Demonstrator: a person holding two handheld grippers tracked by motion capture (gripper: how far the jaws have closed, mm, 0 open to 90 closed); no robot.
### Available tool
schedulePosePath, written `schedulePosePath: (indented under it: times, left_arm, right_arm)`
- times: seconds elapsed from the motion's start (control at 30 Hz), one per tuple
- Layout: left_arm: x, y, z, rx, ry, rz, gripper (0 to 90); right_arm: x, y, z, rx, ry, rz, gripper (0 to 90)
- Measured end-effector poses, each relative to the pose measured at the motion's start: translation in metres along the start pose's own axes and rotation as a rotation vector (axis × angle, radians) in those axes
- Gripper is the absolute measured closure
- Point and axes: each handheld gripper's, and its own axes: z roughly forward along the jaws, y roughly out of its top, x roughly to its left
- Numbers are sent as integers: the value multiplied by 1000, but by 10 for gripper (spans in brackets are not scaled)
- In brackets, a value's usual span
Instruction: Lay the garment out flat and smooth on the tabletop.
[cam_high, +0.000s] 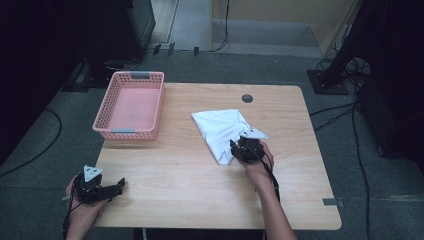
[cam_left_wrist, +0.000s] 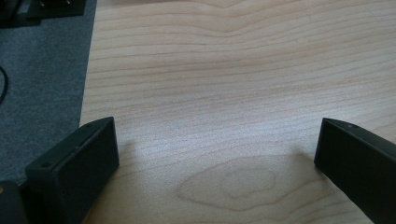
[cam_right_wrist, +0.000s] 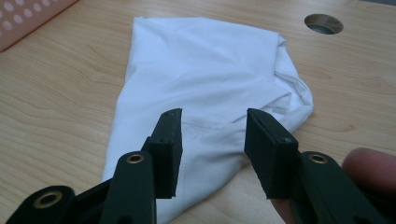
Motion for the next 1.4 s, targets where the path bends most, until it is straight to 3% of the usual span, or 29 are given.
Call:
schedulePosePath:
  times: [0.23,0.6,0.77,1.0,1.4]
  left_arm:
    - [0,0,0,0,-1,1,0]
    - [0,0,0,0,-2,2,0]
    - [0,0,0,0,-3,3,0]
    - [0,0,0,0,-3,3,0]
    - [0,0,0,0,-1,3,0]
  right_arm:
    - [6,0,26,35,14,11,703]
    - [12,1,49,81,3,40,664]
    - [17,-2,59,99,-13,29,687]
    - [14,-6,55,89,-5,25,876]
    - [-13,-13,15,26,1,58,896]
